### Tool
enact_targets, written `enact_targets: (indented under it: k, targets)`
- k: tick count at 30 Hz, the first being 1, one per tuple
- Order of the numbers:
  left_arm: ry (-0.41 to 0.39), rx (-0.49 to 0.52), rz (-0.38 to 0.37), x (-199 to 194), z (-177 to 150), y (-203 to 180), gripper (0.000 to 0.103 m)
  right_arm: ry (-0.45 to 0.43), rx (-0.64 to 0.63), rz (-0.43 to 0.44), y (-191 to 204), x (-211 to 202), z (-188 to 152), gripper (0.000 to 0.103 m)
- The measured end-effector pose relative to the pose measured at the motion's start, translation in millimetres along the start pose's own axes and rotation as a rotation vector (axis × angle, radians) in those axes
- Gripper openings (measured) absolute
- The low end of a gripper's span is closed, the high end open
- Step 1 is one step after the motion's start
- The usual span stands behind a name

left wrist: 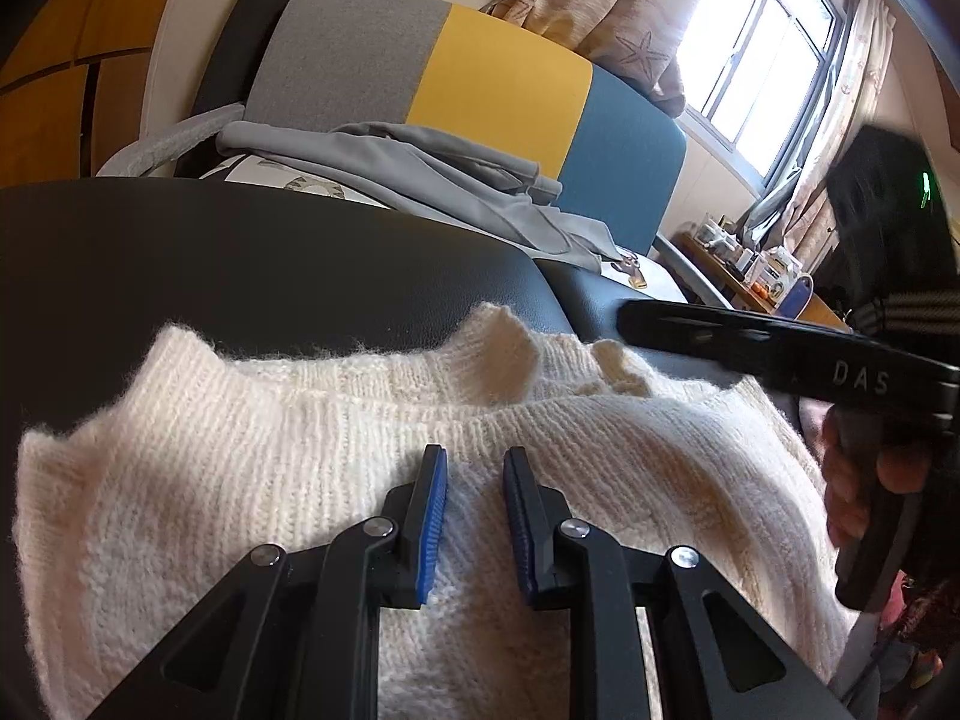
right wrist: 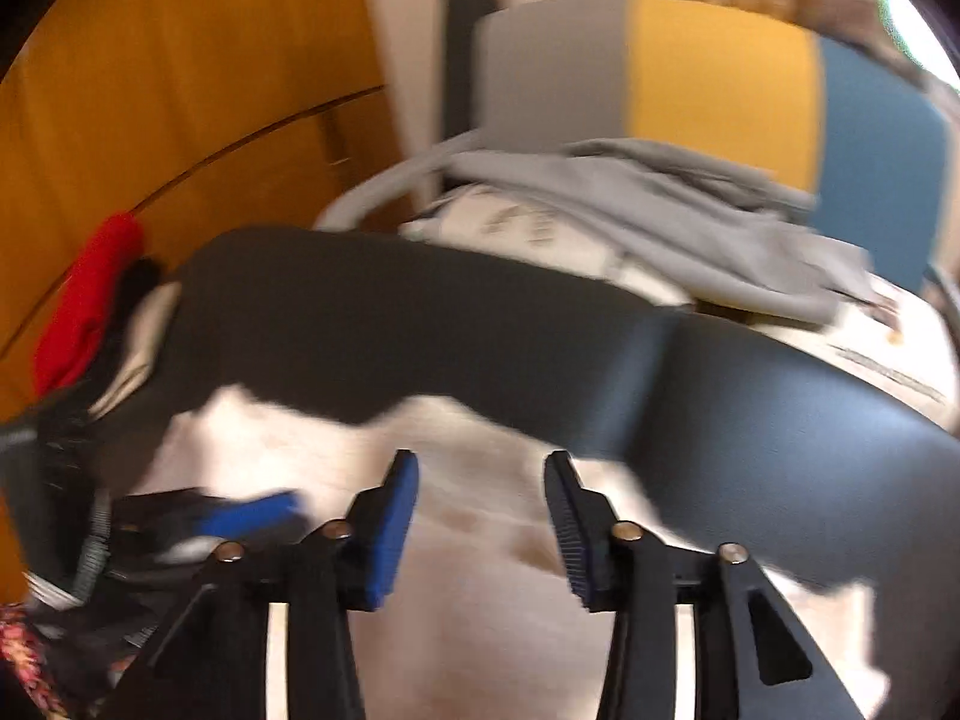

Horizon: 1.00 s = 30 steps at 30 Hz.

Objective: Fold clothes

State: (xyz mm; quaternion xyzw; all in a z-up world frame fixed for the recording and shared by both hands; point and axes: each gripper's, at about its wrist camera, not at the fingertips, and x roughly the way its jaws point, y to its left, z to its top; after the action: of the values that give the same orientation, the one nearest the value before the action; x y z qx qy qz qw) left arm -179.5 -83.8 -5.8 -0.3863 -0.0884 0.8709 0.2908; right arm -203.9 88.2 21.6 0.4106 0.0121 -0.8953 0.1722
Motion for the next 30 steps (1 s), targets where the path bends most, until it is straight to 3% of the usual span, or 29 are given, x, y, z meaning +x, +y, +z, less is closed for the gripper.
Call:
enact_targets:
  k: [4,5,6,7,13,16,18,19,21,23,27,30]
  targets:
    - [-0.001,-0.005,-0.006,-0.1,0.0,0.8,0.020,0.109,-0.072,-0.068,28.7,46.6,6.9,0.043]
    - [-0.002,-0.006,-0.008,0.0,0.0,1.1,0.020,0.142,-0.063,-0.064,29.0,57.4,7.9,0.037]
    - [-0.003,-0.008,-0.010,0.0,0.0,1.5,0.020,0.175,-0.047,-0.037,28.4,66.6,7.8,0.011]
    - [-0.004,-0.009,-0.012,0.0,0.0,1.8,0.020,0.183,-0.046,-0.018,28.2,71.5,6.4,0.007]
    - [-0.009,-0.031,-0.030,0.0,-0.6,4.7,0.020,-0.002,-0.025,-0.103,24.2,62.8,23.7,0.003]
    - [-0.009,-0.034,-0.034,0.6,-0.5,5.5,0.020,0.067,0.004,-0.093,12.4,81.9,20.4,0.004]
    - [-0.009,-0.036,-0.035,0.9,-0.1,6.1,0.020,0.055,0.058,-0.035,0.7,76.2,21.6,0.009]
    - [-0.009,-0.037,-0.036,1.0,0.1,6.3,0.020,0.027,0.084,-0.035,-5.4,64.8,22.4,0.023]
    - [-0.008,-0.035,-0.033,1.1,0.4,6.1,0.020,-0.051,0.105,-0.055,-11.0,31.2,17.5,0.034]
    - [-0.008,-0.031,-0.026,1.5,0.6,5.2,0.020,-0.099,0.094,-0.035,-10.7,2.9,11.1,0.034]
    - [-0.006,-0.029,-0.021,1.6,0.4,4.5,0.020,-0.022,0.093,-0.096,-13.1,-12.5,-20.5,0.033]
    - [-0.005,-0.025,-0.016,1.9,0.3,3.8,0.020,-0.065,0.228,-0.101,-44.9,-41.6,-57.7,0.035]
